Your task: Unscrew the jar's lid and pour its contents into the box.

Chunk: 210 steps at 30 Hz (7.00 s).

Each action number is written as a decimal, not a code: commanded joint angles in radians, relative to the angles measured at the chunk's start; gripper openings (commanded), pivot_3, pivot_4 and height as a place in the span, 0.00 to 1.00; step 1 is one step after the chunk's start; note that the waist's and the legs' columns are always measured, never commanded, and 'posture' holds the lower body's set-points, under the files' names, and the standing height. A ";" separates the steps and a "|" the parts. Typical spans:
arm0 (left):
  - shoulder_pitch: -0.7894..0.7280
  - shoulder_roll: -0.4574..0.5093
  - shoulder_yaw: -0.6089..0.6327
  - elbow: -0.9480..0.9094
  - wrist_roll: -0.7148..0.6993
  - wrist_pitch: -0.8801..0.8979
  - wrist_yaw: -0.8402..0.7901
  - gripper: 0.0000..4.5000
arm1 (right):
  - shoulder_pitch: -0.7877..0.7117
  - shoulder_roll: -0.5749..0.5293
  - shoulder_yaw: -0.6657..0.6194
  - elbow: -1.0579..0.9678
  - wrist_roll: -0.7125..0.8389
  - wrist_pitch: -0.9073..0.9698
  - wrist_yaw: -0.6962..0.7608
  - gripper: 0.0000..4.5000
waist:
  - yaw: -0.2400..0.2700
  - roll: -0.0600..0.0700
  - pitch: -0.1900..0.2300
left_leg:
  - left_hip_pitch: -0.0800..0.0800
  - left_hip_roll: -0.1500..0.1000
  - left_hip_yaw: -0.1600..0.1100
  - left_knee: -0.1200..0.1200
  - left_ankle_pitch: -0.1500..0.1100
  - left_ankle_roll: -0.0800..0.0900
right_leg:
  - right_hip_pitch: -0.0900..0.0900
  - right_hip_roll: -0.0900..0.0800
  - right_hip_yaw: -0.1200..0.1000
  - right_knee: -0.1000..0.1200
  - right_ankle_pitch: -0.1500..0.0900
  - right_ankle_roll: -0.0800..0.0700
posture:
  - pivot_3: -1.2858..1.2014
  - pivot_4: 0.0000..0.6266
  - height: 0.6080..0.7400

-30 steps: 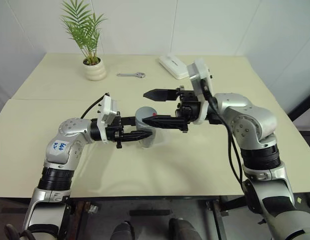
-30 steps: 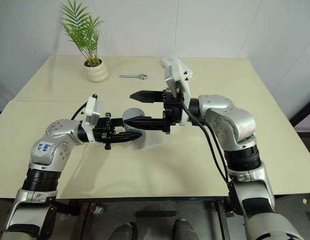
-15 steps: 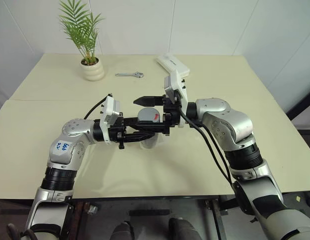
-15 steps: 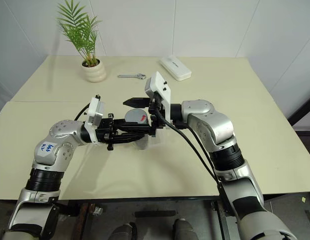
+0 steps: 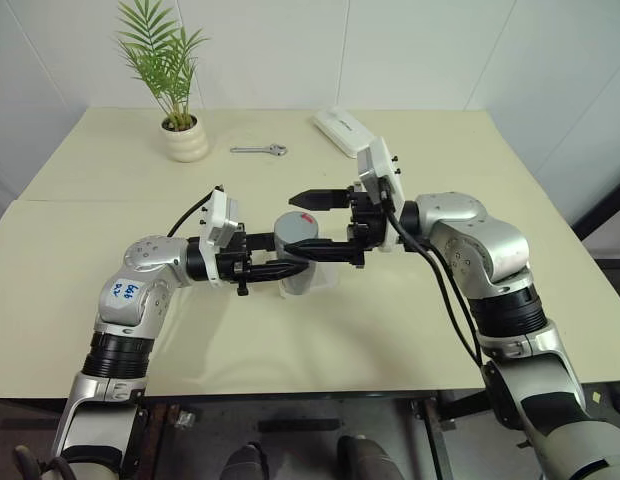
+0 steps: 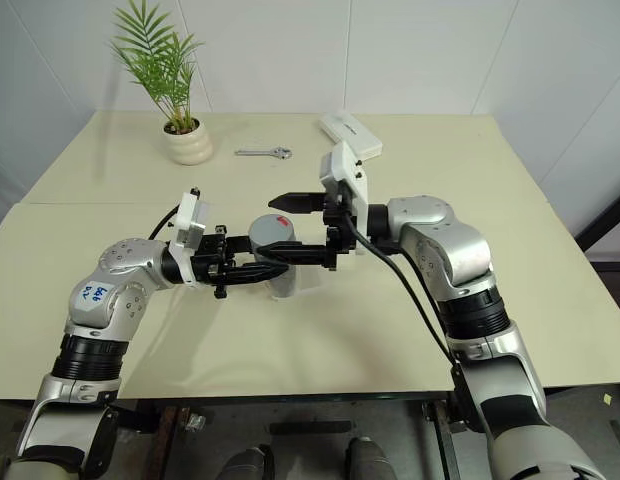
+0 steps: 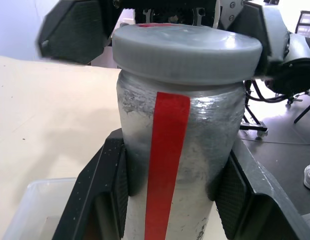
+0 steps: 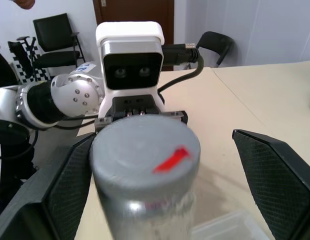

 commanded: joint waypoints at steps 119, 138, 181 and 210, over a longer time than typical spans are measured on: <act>0.018 0.007 0.019 -0.080 -0.015 0.002 0.000 0.42 | -0.084 0.074 -0.030 0.073 0.005 -0.040 0.143 1.00 | -0.001 0.000 0.000 | 0.000 0.000 0.000 0.001 0.000 0.000 | 0.000 0.000 0.000 0.001 0.000 0.000 | 0.52 0.24 1.00; 0.017 0.016 0.017 -0.081 -0.017 0.005 -0.003 0.42 | -0.162 0.170 -0.295 0.061 0.367 0.305 -0.096 0.56 | 0.000 0.001 0.001 | 0.000 0.000 0.000 0.001 0.000 0.000 | 0.000 0.000 0.000 0.002 0.000 0.000 | 0.52 0.24 1.00; -0.109 0.041 0.113 0.078 -0.063 0.075 0.073 0.42 | 0.333 -0.209 -0.240 0.041 -0.090 -0.201 -0.075 0.99 | -0.023 0.007 0.004 | 0.003 -0.001 -0.001 0.000 0.002 -0.002 | 0.003 0.000 0.003 0.001 0.000 0.004 | 0.52 0.24 1.00; -0.423 0.149 -0.344 0.551 1.236 -0.995 1.041 0.42 | 0.499 -0.166 -0.220 -0.319 -0.035 -0.048 -0.311 0.99 | 0.006 0.006 0.004 | 0.000 -0.002 0.001 0.003 0.000 0.000 | 0.001 0.000 0.004 0.000 0.000 0.005 | 0.52 0.24 1.00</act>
